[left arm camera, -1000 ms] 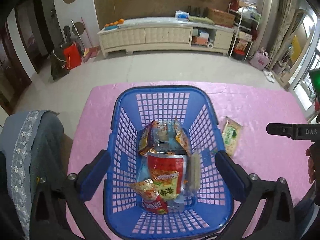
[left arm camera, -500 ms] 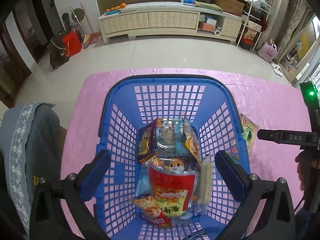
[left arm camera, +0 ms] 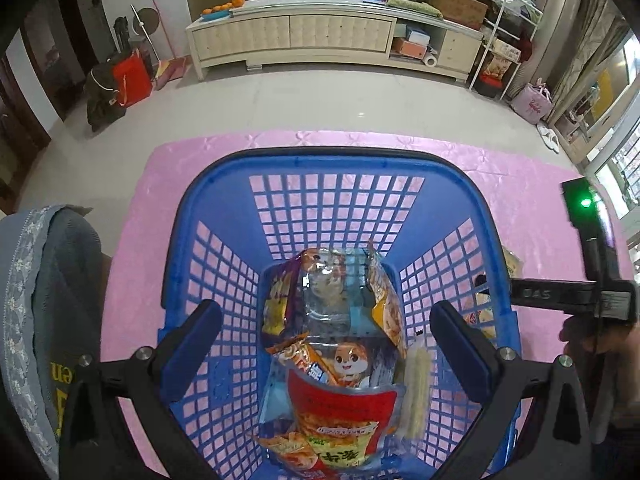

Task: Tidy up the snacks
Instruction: 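Reach the right tool to the green-and-white cracker pack and grasp it, then lift the cracker pack with the right tool and carry it over the basket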

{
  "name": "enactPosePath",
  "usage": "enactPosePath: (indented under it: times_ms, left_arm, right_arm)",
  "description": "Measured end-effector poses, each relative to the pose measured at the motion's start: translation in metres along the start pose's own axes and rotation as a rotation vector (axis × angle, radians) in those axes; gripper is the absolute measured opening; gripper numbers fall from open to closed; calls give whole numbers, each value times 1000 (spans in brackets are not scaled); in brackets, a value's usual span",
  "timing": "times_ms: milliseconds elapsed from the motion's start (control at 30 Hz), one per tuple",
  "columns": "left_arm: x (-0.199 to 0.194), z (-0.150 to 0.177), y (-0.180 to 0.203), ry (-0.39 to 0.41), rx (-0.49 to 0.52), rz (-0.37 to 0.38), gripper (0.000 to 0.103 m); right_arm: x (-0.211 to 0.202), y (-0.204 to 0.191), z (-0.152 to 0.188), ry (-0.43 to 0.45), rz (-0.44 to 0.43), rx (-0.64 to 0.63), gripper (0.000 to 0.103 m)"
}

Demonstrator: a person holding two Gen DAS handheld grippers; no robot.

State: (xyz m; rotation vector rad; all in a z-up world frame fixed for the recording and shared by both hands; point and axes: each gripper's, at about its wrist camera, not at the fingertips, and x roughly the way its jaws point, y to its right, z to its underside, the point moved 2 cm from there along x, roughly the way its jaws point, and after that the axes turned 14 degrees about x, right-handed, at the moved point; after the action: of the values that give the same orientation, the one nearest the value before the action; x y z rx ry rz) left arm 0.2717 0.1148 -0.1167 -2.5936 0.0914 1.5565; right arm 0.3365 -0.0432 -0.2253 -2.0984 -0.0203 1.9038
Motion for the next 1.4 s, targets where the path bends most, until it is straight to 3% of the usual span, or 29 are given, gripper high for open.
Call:
enactPosePath:
  times_ms: [100,300,600,900,1100,1300,1400]
  left_arm:
    - [-2,-1,1,14,6,24,103]
    - [-2,2,-2,12,5,18,103]
    - [-23,16,9,43,59,-3,103]
    - [-61,34,13,85,41,-1,103]
    - [-100,50,20,148,40,7,103]
    - [-128,59,26,187,64,-13,103]
    - [-141,63,25,208,68,-14,103]
  right_arm:
    - [5,-2,-3,3,28,17,84]
    - [8,-20,5,50,119,-84,70]
    - [-7,-8,29,60,75,-132,61]
    - [-80,17,54,123,-17,-175,61]
    - [-135,22,90,189,-55,-232,61]
    - [-179,17,116,244,-105,-280,61]
    - [-185,-8,121,267,-110,-306,61]
